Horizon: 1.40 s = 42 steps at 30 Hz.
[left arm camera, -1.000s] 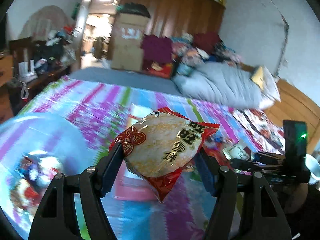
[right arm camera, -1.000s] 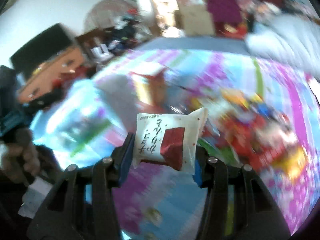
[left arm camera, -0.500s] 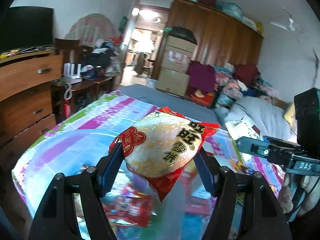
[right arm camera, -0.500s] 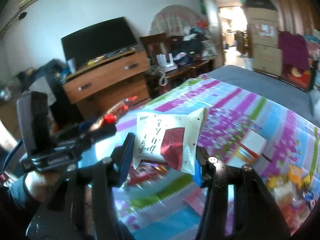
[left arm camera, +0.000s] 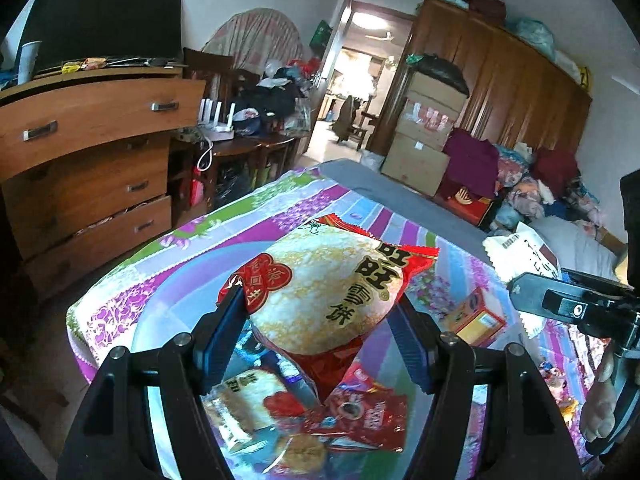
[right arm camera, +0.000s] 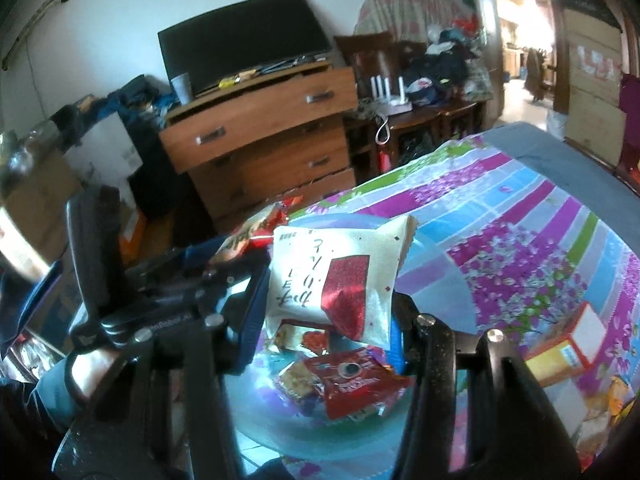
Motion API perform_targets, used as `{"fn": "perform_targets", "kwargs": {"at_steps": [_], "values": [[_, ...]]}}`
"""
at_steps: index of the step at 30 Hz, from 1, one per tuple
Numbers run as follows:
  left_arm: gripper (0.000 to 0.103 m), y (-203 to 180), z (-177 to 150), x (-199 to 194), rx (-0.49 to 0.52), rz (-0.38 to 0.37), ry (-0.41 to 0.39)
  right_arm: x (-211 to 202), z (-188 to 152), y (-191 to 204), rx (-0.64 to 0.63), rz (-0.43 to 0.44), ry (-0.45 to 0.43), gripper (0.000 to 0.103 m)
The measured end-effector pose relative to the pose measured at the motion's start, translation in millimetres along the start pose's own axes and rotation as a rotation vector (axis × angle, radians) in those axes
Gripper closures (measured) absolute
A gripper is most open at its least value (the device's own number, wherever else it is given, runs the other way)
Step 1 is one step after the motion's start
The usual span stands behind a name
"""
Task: Organize snacks
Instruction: 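Carry the white packet and Wangwang bag over the blue bowl, then open both tools to drop the packets into the blue bowl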
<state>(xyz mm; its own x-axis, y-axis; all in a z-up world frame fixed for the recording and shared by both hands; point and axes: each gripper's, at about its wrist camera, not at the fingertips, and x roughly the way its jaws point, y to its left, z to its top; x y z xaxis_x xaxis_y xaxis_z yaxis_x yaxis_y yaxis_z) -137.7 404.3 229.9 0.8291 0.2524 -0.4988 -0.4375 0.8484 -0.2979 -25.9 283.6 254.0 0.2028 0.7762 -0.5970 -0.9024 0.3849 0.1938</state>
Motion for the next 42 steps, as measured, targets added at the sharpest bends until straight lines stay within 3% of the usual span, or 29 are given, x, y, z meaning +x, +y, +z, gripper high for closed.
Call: {"fn": "perform_targets", "kwargs": {"at_steps": [8,42], "values": [[0.031,7,-8,11,-0.009,0.008,0.025,18,-2,4,0.004,-0.002,0.045,0.052],[0.031,10,-19,18,-0.027,0.000,0.049,38,-7,2,0.022,-0.006,0.076,0.051]]}}
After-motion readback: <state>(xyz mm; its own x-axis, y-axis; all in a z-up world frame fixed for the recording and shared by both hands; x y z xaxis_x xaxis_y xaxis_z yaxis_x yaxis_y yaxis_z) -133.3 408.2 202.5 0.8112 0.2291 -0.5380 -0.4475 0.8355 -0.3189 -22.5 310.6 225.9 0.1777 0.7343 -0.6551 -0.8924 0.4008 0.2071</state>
